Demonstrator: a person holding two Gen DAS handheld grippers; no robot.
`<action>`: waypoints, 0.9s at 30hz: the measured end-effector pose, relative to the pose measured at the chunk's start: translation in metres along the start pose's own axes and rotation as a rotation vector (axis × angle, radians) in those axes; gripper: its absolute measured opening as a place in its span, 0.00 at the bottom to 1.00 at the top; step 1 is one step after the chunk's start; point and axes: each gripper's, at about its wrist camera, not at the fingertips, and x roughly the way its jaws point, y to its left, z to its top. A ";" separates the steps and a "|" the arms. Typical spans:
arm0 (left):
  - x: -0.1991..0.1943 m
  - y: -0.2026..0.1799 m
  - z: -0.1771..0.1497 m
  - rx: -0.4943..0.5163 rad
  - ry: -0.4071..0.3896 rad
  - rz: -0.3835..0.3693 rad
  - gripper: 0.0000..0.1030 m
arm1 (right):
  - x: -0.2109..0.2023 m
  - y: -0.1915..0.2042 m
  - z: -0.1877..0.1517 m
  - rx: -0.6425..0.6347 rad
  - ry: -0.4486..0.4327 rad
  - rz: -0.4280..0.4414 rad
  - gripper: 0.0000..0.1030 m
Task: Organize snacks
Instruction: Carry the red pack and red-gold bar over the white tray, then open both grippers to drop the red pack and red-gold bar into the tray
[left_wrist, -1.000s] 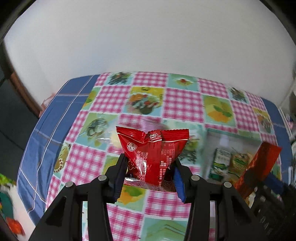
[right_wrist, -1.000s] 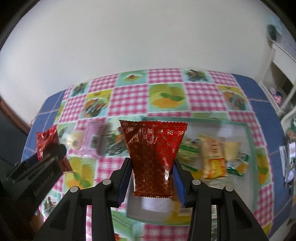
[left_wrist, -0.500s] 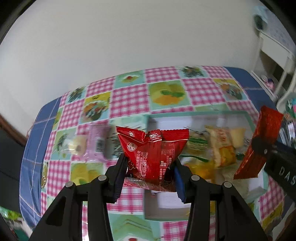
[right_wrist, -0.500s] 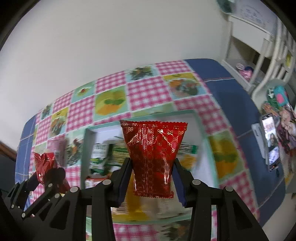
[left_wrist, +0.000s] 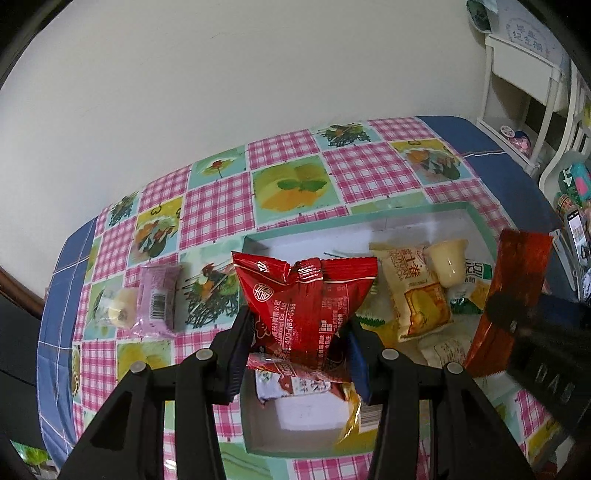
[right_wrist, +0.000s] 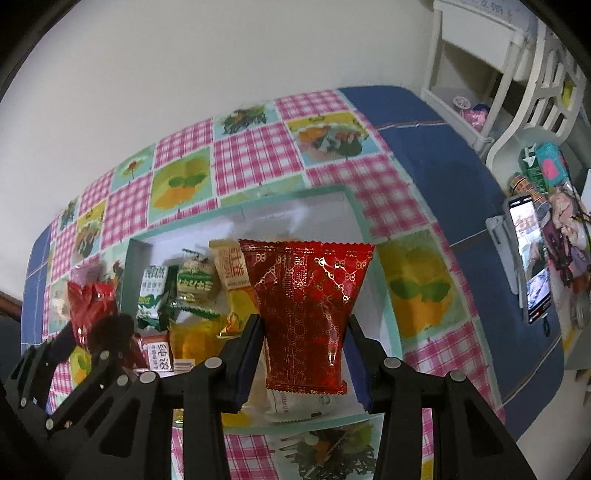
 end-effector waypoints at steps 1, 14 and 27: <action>0.003 0.000 0.001 -0.003 -0.002 -0.001 0.47 | 0.002 0.001 -0.001 -0.002 0.006 0.000 0.45; 0.022 0.000 0.003 -0.027 0.003 -0.032 0.48 | 0.023 0.006 -0.003 -0.003 0.071 0.006 0.47; 0.007 0.015 0.003 -0.060 0.043 -0.027 0.69 | 0.006 0.010 0.001 0.001 0.021 0.015 0.53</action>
